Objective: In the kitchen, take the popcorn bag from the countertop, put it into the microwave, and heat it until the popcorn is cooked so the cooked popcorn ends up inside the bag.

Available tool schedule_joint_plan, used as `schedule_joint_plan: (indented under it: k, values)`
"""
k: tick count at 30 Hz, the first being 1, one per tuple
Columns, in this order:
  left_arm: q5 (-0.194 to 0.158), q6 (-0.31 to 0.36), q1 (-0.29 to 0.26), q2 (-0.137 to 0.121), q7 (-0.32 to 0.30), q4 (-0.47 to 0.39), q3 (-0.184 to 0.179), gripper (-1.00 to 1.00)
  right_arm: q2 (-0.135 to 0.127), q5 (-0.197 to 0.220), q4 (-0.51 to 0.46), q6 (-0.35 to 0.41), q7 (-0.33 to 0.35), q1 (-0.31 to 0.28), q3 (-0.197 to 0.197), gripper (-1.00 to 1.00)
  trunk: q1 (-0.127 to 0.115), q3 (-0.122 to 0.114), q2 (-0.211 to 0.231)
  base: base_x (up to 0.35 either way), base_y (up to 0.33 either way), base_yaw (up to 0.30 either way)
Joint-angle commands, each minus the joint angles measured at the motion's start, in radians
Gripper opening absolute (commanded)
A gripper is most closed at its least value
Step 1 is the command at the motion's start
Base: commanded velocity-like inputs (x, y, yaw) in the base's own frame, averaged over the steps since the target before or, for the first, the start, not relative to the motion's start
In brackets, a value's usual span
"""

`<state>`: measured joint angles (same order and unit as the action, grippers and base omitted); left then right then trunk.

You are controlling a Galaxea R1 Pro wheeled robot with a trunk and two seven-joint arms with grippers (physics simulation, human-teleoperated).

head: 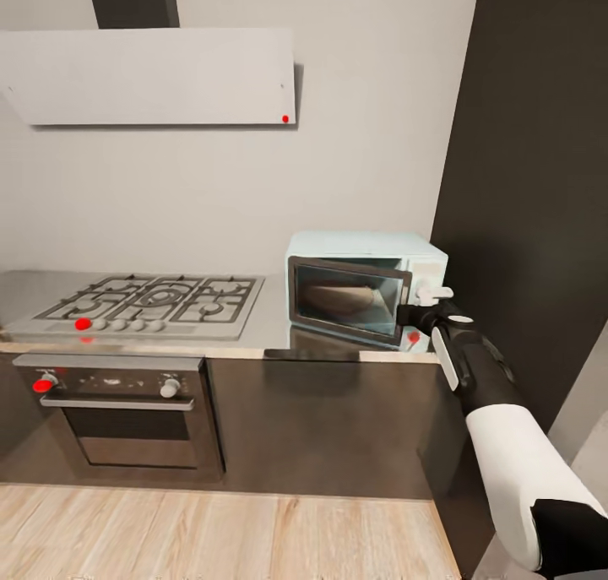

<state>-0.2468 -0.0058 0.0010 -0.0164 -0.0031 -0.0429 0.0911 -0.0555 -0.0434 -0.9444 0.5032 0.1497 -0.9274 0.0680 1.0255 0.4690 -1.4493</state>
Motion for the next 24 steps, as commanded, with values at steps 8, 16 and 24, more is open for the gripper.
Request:
schedule_joint_plan:
  k: [8, 16, 24]
  values:
    - [0.0, 0.0, 0.001, 0.001, -0.002, -0.002, 0.009, 1.0, -0.004, -0.033, -0.001, 0.005, -0.07, -0.001, 0.021, -1.0, 0.0, 0.001, -0.001, -0.324, 0.0, 0.0]
    - [-0.003, 0.0, 0.001, 0.001, -0.002, -0.002, 0.008, 1.0, -0.004, -0.031, -0.002, 0.019, -0.063, -0.001, 0.02, 1.0, 0.0, 0.001, -0.001, -0.086, 0.0, 0.0]
    - [-0.003, 0.0, 0.001, 0.001, -0.002, -0.002, 0.007, 1.0, -0.032, -0.04, -0.01, 0.06, 0.044, 0.044, 0.02, 1.0, 0.0, 0.001, -0.001, 0.0, 0.0, 0.0]
